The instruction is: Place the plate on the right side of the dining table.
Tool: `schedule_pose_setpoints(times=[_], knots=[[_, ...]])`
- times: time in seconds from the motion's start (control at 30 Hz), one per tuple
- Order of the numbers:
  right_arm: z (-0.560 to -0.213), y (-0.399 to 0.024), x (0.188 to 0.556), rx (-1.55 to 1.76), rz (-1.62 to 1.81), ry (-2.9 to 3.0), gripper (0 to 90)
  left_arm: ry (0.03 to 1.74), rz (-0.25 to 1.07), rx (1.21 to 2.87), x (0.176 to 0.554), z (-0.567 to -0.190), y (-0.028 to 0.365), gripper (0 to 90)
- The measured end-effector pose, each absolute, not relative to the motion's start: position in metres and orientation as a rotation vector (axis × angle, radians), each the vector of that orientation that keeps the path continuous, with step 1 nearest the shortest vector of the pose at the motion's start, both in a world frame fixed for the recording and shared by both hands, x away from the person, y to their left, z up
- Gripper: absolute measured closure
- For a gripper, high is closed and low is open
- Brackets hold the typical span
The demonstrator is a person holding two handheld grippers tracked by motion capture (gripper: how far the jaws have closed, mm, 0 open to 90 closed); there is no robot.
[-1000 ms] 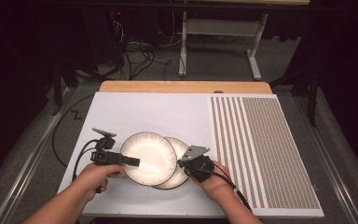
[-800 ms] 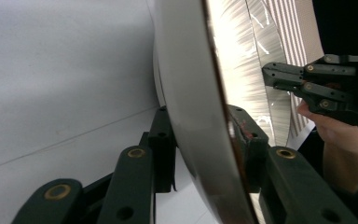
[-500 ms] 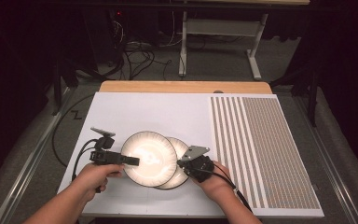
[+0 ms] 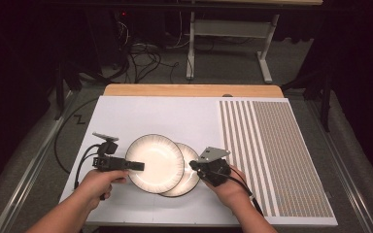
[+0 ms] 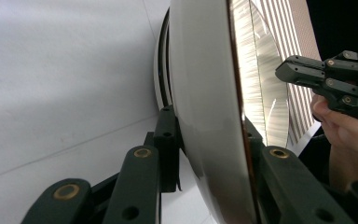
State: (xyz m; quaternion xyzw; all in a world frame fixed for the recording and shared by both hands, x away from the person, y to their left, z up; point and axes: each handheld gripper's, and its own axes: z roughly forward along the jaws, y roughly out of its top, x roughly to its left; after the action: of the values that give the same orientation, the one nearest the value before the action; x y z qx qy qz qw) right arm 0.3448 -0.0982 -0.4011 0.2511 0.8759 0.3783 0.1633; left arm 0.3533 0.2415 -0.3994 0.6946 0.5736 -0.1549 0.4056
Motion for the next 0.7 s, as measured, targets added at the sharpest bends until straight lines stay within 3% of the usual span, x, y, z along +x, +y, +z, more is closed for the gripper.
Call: schedule_pose_setpoints(times=[0.7], knots=[[-0.390,-0.129,0.346,0.796,1.143,2.427,82.1,1.313,-0.230,1.702,0.347,-0.394,0.249,74.3]])
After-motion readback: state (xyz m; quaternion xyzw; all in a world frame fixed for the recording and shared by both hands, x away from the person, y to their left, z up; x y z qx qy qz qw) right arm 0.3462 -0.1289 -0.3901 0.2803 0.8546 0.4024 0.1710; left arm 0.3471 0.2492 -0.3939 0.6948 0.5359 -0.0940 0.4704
